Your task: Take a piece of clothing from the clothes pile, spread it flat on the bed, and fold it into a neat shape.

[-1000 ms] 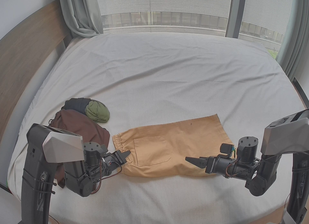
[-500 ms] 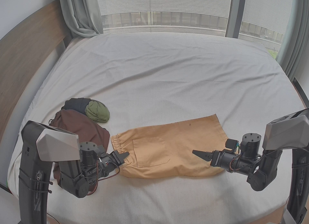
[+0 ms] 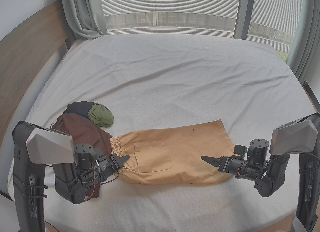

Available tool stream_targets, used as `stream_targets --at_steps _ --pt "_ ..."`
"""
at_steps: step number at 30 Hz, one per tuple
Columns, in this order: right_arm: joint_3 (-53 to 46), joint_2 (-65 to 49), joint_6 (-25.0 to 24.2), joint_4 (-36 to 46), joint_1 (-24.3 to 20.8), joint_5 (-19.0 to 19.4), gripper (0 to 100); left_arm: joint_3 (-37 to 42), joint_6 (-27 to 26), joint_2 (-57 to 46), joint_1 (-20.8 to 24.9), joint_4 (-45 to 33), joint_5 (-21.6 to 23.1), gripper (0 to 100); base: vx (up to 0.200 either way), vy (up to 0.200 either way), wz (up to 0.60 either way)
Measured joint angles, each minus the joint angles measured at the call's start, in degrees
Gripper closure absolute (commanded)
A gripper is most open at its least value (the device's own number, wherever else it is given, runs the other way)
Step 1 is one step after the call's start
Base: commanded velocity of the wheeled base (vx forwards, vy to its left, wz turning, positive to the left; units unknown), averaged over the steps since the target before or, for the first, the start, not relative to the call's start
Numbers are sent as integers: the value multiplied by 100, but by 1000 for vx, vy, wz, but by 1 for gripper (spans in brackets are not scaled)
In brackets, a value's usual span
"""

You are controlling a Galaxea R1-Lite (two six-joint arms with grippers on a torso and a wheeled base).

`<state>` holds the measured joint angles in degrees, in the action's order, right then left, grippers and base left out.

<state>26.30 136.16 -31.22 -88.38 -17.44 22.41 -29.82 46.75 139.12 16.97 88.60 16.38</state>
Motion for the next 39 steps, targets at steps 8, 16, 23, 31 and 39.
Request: stream_targets --at_steps 8,16,23,31,39 --pt "-9 11 -9 -2 6 4 0 344 -202 -456 -197 -50 173 100 0 0 0" --pt "-11 -35 -9 -9 28 6 0 610 -672 -642 -724 -22 277 100 0 0 0" --pt "-41 -107 -9 -2 -7 9 0 837 -817 -762 -1141 -6 527 100 0 0 0" --pt "-50 -132 -15 -9 -46 9 0 973 -795 -937 -1351 -6 747 100 0 0 0" --pt "-105 -138 -4 -11 -199 9 0 916 -553 -1125 -981 -6 694 100 0 0 0"
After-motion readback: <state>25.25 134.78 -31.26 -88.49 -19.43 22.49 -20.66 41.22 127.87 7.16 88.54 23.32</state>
